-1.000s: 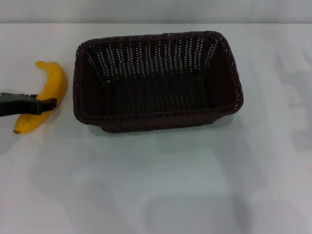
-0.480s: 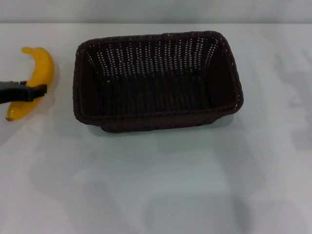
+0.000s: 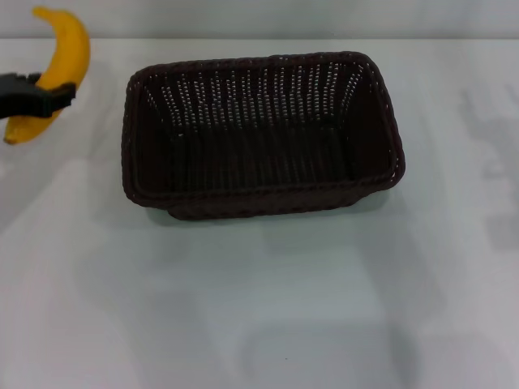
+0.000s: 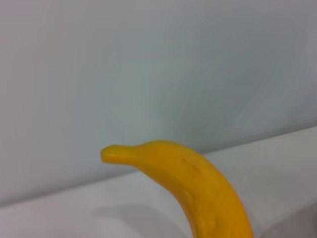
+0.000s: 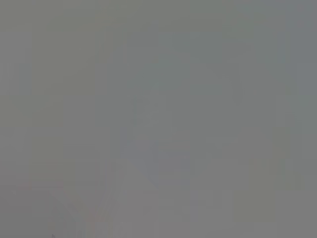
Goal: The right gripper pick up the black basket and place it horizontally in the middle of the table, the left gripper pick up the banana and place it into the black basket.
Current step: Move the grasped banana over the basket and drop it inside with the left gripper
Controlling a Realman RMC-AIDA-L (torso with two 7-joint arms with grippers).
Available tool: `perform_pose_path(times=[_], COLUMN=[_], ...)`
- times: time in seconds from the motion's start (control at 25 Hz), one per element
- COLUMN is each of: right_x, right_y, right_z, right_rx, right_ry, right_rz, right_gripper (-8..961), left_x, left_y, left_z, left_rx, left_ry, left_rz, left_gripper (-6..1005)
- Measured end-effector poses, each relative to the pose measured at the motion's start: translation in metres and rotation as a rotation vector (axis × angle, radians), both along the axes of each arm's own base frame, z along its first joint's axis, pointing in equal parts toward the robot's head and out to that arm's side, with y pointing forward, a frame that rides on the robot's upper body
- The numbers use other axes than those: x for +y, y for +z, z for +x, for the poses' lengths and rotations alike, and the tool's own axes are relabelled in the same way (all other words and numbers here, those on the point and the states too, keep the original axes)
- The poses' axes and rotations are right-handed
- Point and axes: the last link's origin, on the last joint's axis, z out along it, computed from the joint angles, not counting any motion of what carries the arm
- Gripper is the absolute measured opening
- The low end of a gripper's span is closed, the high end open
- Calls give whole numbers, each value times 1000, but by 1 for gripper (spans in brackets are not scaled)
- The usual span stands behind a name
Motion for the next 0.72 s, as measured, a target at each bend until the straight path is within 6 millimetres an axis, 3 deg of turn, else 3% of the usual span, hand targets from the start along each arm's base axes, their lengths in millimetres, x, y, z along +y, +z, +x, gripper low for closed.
perform_pose_path(times=[0.4,0.72], right_x=[-1,-1], right_y=[2,3], right_z=[-1,-1], right_rx=[18,38], right_ry=[8,22], right_rz=[11,12], right_gripper=[701,702], left_x=[15,25], left_y=[8,1], left_z=[47,86], left_rx=[53,41], left_ry=[-182,-317], left_rz=[-23,-73], left_gripper=[527,534])
